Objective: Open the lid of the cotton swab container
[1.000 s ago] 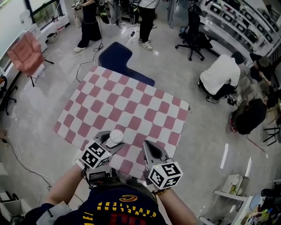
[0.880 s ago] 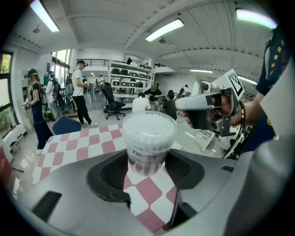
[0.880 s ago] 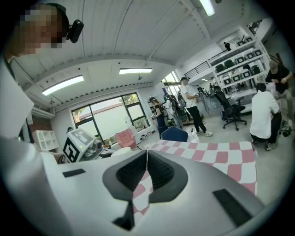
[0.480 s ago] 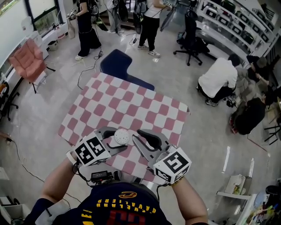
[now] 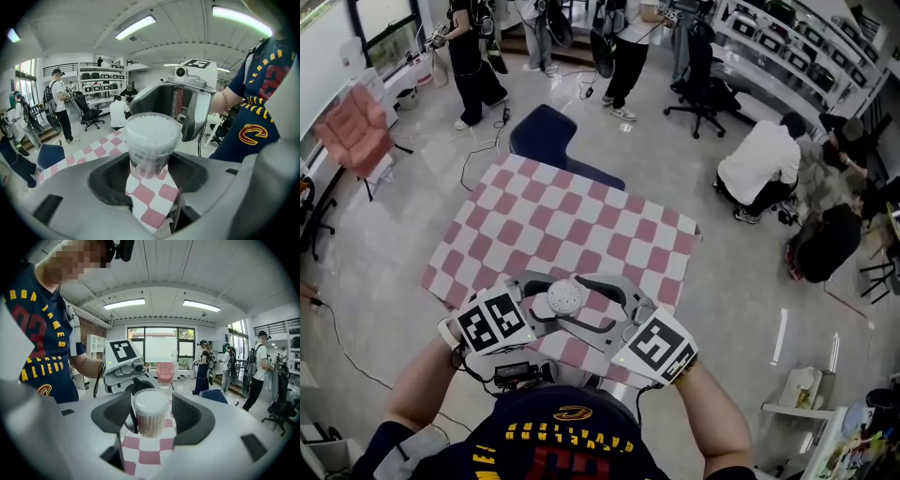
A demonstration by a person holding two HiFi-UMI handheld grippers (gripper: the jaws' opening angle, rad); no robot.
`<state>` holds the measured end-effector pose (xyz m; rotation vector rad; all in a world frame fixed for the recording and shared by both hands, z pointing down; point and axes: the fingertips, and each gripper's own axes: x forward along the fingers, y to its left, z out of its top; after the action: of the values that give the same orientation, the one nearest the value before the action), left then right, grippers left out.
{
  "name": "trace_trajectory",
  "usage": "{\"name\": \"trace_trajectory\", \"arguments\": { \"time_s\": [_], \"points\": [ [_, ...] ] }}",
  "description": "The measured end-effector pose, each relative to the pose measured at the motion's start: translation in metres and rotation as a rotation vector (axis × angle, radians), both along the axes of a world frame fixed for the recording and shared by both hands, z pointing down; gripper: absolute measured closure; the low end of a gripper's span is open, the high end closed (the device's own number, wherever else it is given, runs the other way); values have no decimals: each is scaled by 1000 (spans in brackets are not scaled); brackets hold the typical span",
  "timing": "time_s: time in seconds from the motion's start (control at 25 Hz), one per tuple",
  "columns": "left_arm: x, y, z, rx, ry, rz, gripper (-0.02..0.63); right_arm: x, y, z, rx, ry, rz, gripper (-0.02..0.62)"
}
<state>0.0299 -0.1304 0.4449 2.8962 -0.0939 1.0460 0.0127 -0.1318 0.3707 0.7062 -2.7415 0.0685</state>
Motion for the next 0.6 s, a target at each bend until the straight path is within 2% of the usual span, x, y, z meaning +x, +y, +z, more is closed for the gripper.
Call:
{"name": "trace_trajectory", "arguments": {
  "time_s": [0.4,0.6],
  "points": [
    [-1,19,2,-13,-1,76,351,-8,13,11,-21,37,-89,348],
    [1,25,-2,-9,18,91,351,-7,18,7,-24,6,-109,347]
  ]
}}
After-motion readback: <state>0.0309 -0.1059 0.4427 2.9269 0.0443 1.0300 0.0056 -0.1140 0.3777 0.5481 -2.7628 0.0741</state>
